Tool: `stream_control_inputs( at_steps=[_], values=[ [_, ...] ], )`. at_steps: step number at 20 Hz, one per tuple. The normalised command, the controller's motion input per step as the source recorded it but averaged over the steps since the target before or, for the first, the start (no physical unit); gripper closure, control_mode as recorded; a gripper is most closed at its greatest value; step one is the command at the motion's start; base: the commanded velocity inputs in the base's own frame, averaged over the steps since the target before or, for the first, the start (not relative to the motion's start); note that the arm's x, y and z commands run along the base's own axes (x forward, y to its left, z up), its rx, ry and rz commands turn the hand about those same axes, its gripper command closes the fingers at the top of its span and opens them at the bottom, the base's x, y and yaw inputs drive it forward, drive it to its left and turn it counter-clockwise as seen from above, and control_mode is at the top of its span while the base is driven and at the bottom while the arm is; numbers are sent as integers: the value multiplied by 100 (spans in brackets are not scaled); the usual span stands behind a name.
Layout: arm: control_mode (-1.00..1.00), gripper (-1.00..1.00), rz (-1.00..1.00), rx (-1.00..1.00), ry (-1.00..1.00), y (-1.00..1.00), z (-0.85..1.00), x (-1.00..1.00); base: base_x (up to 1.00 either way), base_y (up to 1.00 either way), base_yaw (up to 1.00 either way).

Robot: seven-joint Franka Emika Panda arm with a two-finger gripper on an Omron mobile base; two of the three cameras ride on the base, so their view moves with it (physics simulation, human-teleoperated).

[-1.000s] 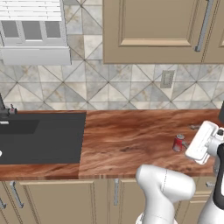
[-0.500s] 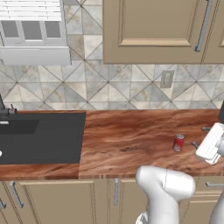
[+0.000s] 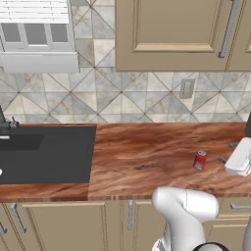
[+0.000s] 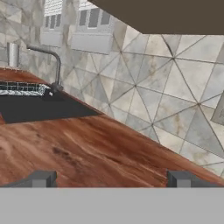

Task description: Move the drinks to the dining counter.

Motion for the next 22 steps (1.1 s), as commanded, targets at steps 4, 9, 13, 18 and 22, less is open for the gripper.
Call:
stream_control_inputs(
  at_steps=[4,9,13,18,22],
  values=[
    [-100,-100,0,1,23,0,-13,0,0,0,0],
    [-100,-100,0,0,9,14,-35,7,0,0,0],
    [-100,-100,0,0,0,20,-40,18,0,0,0],
    [-100,-100,0,0,0,15,-19,28,0,0,0],
    [-100,-100,0,0,1,0,-9,29,0,0,0]
  ],
)
